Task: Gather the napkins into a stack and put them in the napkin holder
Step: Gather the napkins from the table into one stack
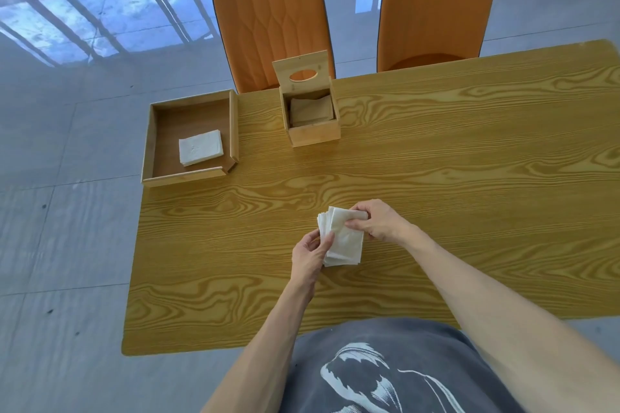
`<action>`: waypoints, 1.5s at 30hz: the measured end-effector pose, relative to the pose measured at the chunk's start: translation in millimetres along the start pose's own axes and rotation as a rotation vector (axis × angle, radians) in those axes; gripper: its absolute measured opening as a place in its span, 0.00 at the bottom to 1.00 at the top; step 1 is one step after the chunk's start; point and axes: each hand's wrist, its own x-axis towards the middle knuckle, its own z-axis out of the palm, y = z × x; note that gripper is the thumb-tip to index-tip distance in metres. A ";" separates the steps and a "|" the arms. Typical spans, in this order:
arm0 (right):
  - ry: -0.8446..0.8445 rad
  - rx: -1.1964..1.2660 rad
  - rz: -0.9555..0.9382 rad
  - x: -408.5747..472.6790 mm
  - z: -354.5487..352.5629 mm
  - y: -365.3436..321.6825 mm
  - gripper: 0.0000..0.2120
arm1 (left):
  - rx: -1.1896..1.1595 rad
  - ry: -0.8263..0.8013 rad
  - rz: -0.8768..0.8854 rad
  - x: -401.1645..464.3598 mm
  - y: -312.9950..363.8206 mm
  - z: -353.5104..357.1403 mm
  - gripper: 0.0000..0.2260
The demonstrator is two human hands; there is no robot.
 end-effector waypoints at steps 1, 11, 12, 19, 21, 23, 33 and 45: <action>0.034 -0.013 -0.008 1.0 2.2 1.0 0.03 | 0.016 -0.002 0.008 0.1 -0.3 0.4 0.20; 0.197 -0.075 -0.050 -3.6 18.3 -1.5 0.13 | 0.053 -0.044 0.025 3.9 -0.9 -1.9 0.20; 0.212 -0.082 -0.051 -4.2 19.8 -1.2 0.16 | 0.053 -0.049 0.022 4.6 -1.1 -2.5 0.20; 0.387 -0.205 -0.098 -8.3 23.6 -4.1 0.31 | -0.061 -0.046 -0.018 5.6 2.8 -2.9 0.15; 0.443 -0.132 -0.119 -11.7 24.8 -5.8 0.33 | -0.138 -0.047 -0.029 4.7 7.1 -1.7 0.14; 0.443 -0.039 -0.147 -16.1 24.9 -5.7 0.31 | -0.233 -0.038 -0.035 4.4 12.3 -0.8 0.15; 0.158 0.047 -0.204 -34.2 21.8 -13.6 0.04 | -0.163 -0.163 0.061 2.1 28.0 -13.2 0.19; 0.457 -0.748 -0.398 -26.7 24.2 -13.2 0.09 | 0.612 -0.066 0.404 7.2 52.1 -40.1 0.17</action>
